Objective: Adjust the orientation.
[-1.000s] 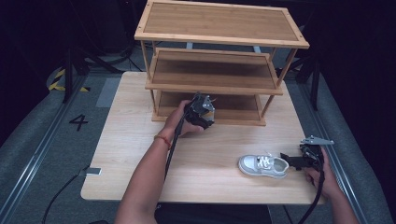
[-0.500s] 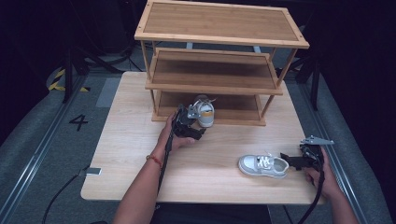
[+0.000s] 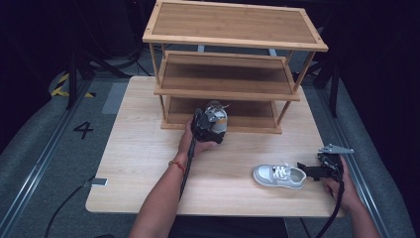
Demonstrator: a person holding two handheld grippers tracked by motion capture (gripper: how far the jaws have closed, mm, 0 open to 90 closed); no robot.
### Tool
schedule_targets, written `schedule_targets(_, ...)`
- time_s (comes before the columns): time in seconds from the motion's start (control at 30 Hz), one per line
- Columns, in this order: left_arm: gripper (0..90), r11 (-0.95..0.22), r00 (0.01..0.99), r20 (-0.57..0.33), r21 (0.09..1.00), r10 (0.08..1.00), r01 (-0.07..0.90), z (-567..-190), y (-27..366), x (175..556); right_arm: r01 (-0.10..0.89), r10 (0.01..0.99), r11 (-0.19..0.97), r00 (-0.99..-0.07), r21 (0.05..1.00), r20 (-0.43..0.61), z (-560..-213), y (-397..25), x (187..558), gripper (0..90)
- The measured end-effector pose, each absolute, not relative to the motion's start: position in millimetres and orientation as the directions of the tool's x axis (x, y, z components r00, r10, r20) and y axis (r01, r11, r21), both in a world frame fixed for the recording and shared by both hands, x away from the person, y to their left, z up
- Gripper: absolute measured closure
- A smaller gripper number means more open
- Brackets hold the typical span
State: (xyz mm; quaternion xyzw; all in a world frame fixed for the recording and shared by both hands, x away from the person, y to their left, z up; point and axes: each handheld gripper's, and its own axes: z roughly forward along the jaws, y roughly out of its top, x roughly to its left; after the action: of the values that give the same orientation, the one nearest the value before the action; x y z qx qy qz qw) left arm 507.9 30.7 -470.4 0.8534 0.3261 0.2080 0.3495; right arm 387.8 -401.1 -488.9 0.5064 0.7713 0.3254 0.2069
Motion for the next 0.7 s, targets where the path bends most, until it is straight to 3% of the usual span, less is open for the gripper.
schedule_targets(0.2,20.1,-0.543,0.681,0.141,0.725,0.719,0.423,-468,34,521,0.646,0.916,0.276,-0.402,0.712,0.010,-489,-401,388,0.1)
schedule_targets(0.43,21.5,-0.566,0.677,0.169,0.708,0.716,0.422,-468,35,533,0.646,0.916,0.276,-0.402,0.712,0.010,-489,-401,388,0.1)
schedule_targets(0.7,25.1,-0.562,0.702,0.131,0.708,0.700,0.428,-462,51,533,0.646,0.915,0.277,-0.403,0.712,0.010,-489,-401,388,0.1)
